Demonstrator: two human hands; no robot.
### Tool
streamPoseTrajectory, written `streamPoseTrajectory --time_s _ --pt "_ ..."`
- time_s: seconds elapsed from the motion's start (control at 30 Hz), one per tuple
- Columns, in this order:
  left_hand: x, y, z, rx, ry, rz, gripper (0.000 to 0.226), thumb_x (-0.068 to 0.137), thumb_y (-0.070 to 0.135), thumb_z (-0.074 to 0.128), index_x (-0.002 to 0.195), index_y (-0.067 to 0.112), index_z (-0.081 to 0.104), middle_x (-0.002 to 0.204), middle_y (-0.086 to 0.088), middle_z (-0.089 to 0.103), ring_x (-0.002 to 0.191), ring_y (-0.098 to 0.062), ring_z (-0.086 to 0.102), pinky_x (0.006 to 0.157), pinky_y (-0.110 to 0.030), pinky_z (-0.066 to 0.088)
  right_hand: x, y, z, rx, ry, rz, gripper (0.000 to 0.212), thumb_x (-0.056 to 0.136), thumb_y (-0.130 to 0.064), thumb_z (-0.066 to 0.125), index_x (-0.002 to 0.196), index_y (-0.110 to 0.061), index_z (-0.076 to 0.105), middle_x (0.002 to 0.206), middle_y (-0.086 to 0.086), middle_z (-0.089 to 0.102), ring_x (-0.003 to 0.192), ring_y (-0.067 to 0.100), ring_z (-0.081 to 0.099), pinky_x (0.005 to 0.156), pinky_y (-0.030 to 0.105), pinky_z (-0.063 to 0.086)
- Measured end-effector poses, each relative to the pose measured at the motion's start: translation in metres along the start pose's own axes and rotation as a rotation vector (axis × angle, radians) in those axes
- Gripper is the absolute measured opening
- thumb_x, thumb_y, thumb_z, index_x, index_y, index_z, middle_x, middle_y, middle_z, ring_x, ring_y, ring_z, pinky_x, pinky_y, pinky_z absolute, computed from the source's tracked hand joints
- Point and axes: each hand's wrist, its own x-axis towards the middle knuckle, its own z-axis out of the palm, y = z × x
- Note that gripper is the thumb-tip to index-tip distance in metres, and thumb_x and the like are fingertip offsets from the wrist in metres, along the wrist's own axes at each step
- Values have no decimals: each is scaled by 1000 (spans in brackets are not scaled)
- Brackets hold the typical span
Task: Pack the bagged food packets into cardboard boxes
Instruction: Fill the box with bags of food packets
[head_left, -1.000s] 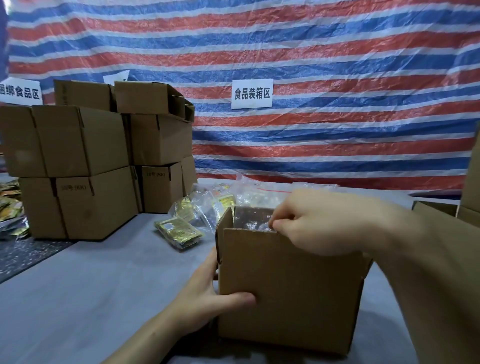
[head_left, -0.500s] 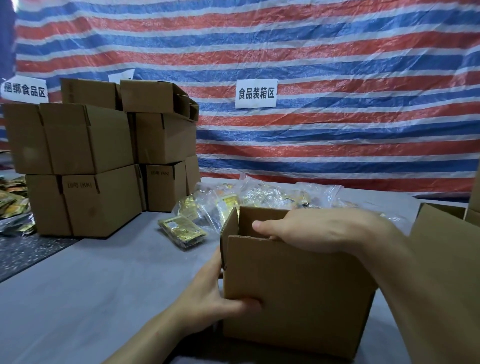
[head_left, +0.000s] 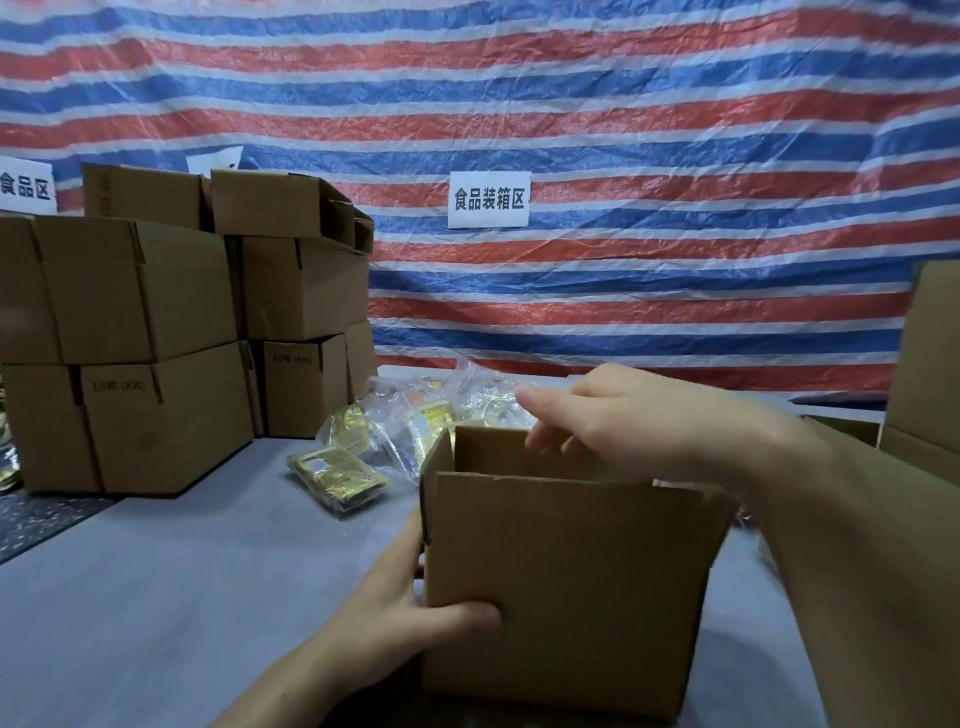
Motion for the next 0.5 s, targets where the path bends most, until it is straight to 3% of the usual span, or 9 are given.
streamPoseTrajectory --time_s 0.17,0.27,0.33,0.4,0.5 --pt "4 -2 4 -115 42 -68 111 35 64 97 132 45 46 113 28 69 105 3 67 71 -15 58 -6 3 3 -184 -83 91 52 97 -67 41 116 -28 71 107 -10 71 100 10 66 97 38 52" --pt "8 -3 7 -103 92 -110 112 29 65 97 128 49 48 114 17 72 101 -9 71 67 -21 59 -6 9 1 -54 144 -31 35 99 -55 52 113 -29 70 99 -12 69 89 6 65 81 28 54" --pt "11 -1 13 -68 145 -117 113 24 69 95 125 52 47 119 11 69 103 -12 68 72 -22 56 -5 14 4 0 340 -88 28 96 -51 56 114 -32 68 107 -13 67 96 7 63 86 35 56" --pt "10 4 21 -11 189 -93 119 26 76 91 130 59 37 125 18 62 108 -8 62 86 -30 54 -3 24 14 -38 579 -112 27 93 -46 60 117 -34 64 119 -11 61 109 10 57 96 41 52" --pt "4 9 28 99 173 -15 121 32 88 82 133 74 18 127 38 53 114 -2 57 107 -44 46 -6 46 36 -16 899 -76 29 92 -35 65 120 -30 60 121 -8 55 116 10 48 102 37 43"
